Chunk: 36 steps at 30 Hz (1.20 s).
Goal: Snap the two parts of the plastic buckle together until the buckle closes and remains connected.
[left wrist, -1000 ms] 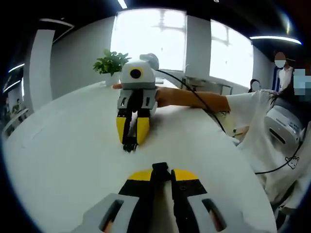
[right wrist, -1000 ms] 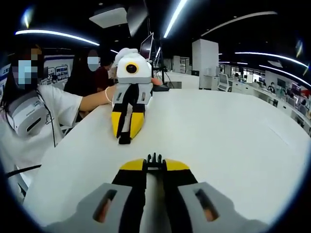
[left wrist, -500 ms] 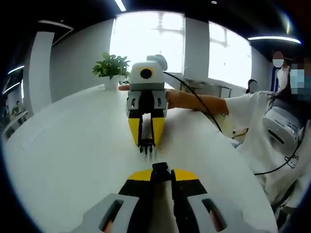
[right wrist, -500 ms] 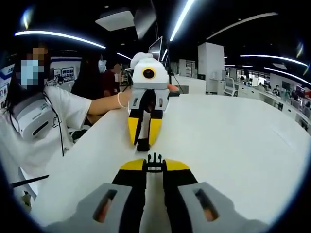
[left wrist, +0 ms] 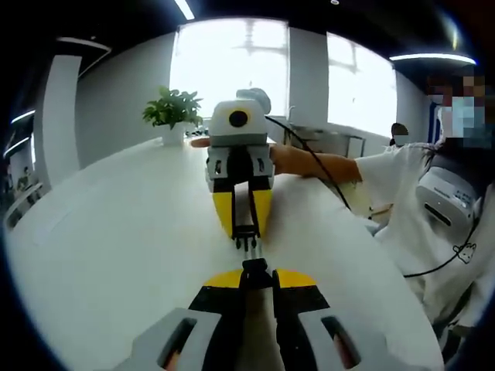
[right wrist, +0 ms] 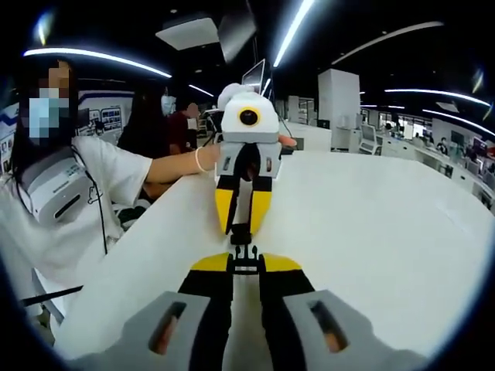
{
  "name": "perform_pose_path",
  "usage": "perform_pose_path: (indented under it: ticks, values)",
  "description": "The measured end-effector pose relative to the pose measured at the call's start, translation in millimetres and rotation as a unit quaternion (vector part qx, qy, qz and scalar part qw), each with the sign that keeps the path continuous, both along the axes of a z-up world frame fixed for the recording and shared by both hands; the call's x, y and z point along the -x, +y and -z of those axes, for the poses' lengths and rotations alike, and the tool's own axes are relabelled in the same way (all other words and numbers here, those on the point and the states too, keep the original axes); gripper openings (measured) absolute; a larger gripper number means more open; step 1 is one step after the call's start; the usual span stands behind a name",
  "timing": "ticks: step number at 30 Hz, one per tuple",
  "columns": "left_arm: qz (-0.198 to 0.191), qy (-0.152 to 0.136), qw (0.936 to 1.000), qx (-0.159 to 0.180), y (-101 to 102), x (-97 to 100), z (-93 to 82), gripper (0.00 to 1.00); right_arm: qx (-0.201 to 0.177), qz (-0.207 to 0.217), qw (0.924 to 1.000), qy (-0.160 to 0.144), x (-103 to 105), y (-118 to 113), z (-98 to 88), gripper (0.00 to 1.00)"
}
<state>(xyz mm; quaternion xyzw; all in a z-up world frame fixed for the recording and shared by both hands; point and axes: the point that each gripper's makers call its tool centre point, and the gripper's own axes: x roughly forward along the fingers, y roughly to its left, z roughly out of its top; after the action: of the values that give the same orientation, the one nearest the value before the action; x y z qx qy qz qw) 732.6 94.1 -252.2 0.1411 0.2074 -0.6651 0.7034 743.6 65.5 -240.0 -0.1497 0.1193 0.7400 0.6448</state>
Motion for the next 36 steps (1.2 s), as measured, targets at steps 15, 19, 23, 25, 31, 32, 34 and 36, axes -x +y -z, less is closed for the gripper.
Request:
perform_pose_path:
  ticks: [15,19,23,25,31,32,34,36]
  values:
    - [0.005,-0.015,0.9999,0.004,-6.5,5.2,-5.0,0.12,0.005,-0.001,1.0000,0.001,9.6,4.2,0.6,0.13]
    - [0.006,-0.014,0.9999,0.002,-7.9,6.4,-2.9,0.12,0.013,0.001,0.9998,-0.012,9.7,5.1,2.7,0.13]
    - [0.008,-0.010,0.9999,-0.004,-8.3,6.5,1.1,0.12,0.021,-0.001,0.9997,-0.014,10.2,4.9,6.0,0.13]
    - [0.009,-0.010,0.9999,-0.003,-8.7,6.6,0.8,0.12,0.018,-0.006,0.9998,-0.011,11.6,5.6,5.4,0.13]
    - [0.009,-0.008,0.9999,-0.001,-9.0,5.9,0.1,0.12,0.017,-0.007,0.9997,-0.013,11.4,6.0,5.0,0.13]
    - [0.010,-0.008,0.9999,0.000,-8.9,5.7,-0.1,0.12,0.017,-0.008,0.9998,-0.011,11.8,6.1,5.4,0.13]
    - [0.010,-0.008,0.9999,-0.001,-8.5,5.2,0.0,0.12,0.016,-0.009,0.9998,-0.008,11.1,6.2,5.6,0.13]
    - [0.010,-0.006,0.9999,-0.001,-8.2,4.2,0.8,0.12,0.016,-0.009,0.9998,-0.007,10.4,6.3,6.0,0.13]
